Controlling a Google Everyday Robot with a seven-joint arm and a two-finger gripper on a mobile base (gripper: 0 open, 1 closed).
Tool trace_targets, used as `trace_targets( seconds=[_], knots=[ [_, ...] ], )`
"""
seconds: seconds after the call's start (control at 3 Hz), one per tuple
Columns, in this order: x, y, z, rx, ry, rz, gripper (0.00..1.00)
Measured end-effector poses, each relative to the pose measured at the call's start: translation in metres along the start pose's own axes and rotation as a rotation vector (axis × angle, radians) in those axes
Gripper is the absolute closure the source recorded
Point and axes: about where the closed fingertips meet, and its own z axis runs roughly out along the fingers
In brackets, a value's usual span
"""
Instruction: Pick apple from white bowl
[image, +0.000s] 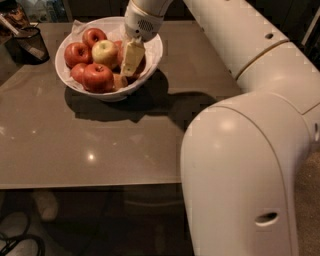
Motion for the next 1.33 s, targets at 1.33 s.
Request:
trace_targets(
  seconds=[1.33],
  knots=[
    [-0.073,0.053,-0.071,0.009,-0.13,-0.189,1.0]
  ],
)
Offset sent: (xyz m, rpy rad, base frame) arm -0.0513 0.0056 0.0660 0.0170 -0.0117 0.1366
